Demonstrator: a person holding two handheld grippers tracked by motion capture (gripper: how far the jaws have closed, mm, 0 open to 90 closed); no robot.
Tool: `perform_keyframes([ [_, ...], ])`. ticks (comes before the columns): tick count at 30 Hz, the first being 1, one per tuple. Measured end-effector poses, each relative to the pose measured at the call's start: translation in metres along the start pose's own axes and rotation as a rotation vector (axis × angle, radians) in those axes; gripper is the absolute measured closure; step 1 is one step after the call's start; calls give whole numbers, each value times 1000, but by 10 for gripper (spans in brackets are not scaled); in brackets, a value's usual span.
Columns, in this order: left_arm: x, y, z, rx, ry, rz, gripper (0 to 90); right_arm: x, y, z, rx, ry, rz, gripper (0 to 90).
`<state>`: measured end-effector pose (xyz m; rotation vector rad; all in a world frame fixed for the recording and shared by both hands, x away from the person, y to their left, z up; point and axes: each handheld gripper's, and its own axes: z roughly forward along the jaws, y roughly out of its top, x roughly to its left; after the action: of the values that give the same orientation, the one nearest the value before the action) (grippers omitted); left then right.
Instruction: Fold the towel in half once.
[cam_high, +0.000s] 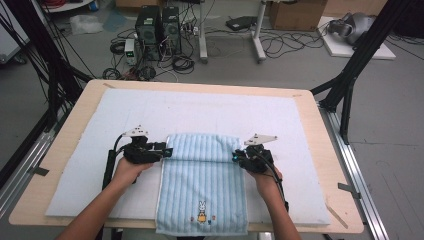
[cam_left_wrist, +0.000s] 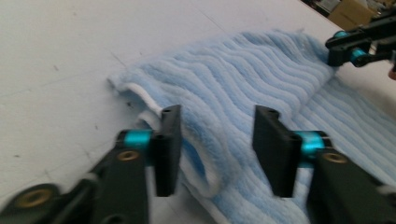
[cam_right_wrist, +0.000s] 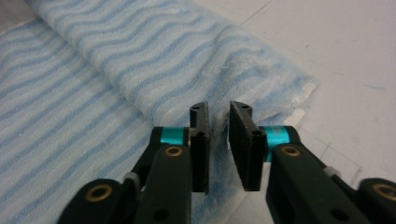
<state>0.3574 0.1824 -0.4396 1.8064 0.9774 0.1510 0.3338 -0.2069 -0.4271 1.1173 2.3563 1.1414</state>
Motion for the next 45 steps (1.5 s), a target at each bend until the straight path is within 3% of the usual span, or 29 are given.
perform_keyframes([
  [2, 2, 1, 0, -19, 14, -10, 371, -2, 1, -1, -14, -2, 10, 678],
  [5, 10, 8, 2, -20, 44, -41, 318, -10, 9, -3, -43, -22, 53, 545],
  [10, 20, 22, 13, -10, 50, -53, 278, -21, 19, 3, -45, -51, 91, 485],
  [11, 21, 24, 16, -3, 61, -49, 222, -28, 23, 7, -40, -58, 117, 475],
  [16, 27, 31, 27, 11, 77, -20, 217, -42, 33, 20, 5, -92, 151, 400],
  [21, 34, 32, 40, 59, 94, -21, 256, -47, 41, 34, 49, -118, 136, 356],
  [25, 37, 27, 46, 96, 92, -15, 387, -47, 41, 48, 109, -106, 113, 443],
  [26, 37, 26, 47, 99, 95, 2, 414, -47, 41, 52, 123, -103, 112, 457],
  [28, 33, 26, 49, 112, 86, 50, 574, -46, 40, 58, 151, -107, 90, 515],
  [30, 28, 26, 50, 137, 108, 140, 667, -45, 41, 58, 146, -108, 69, 662],
  [31, 27, 25, 51, 139, 93, 141, 790, -45, 41, 59, 145, -99, 59, 727],
  [33, 26, 25, 52, 137, 97, 151, 857, -45, 41, 59, 148, -92, 45, 800],
  [36, 26, 25, 52, 132, 102, 159, 867, -43, 42, 59, 151, -109, 7, 827],
  [39, 28, 28, 47, 66, 104, 128, 868, -44, 43, 56, 120, -144, 12, 829],
  [40, 28, 28, 47, 66, 104, 128, 868, -46, 44, 54, 95, -142, 18, 828],
  [41, 28, 31, 43, 22, 92, 121, 868, -46, 45, 52, 75, -143, 17, 828],
  [42, 28, 31, 43, 22, 92, 121, 867, -46, 46, 50, 58, -144, 19, 828],
  [43, 27, 34, 38, -25, 72, 111, 866, -46, 46, 47, 43, -144, 12, 828],
  [45, 25, 36, 32, -60, 59, 122, 866, -46, 48, 41, 9, -135, 14, 827],
])
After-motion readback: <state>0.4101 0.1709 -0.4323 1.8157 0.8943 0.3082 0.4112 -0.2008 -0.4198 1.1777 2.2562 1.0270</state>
